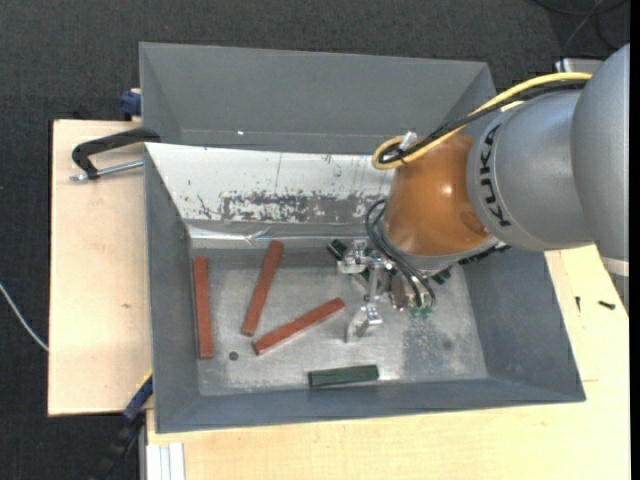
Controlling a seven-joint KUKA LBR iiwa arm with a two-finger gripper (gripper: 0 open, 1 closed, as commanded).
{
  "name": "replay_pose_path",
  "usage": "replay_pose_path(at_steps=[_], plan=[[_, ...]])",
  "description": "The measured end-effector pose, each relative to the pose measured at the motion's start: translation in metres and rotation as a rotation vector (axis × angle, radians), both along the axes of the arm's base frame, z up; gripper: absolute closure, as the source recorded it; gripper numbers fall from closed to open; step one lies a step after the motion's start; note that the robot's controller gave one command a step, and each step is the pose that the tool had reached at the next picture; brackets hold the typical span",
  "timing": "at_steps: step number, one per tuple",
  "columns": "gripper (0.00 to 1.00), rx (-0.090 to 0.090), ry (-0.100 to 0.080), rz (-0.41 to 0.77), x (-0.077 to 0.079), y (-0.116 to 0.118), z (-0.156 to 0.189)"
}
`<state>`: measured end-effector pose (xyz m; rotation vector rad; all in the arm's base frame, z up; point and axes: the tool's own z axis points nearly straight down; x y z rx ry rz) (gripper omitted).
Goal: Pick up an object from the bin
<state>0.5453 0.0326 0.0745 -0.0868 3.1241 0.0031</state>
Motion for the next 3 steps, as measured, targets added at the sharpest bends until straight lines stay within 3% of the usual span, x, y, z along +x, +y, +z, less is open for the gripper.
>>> replay_pose_path(at_steps=[1, 2, 3], plan=[[1.00, -0.008, 0.015, 0.195, 0.026, 0.054, 0.004], [1.00, -0.008, 0.015, 0.194, 0.026, 0.054, 0.004], [1.00, -0.004, 0.010, 0.260, 0.025, 0.061, 0.130]])
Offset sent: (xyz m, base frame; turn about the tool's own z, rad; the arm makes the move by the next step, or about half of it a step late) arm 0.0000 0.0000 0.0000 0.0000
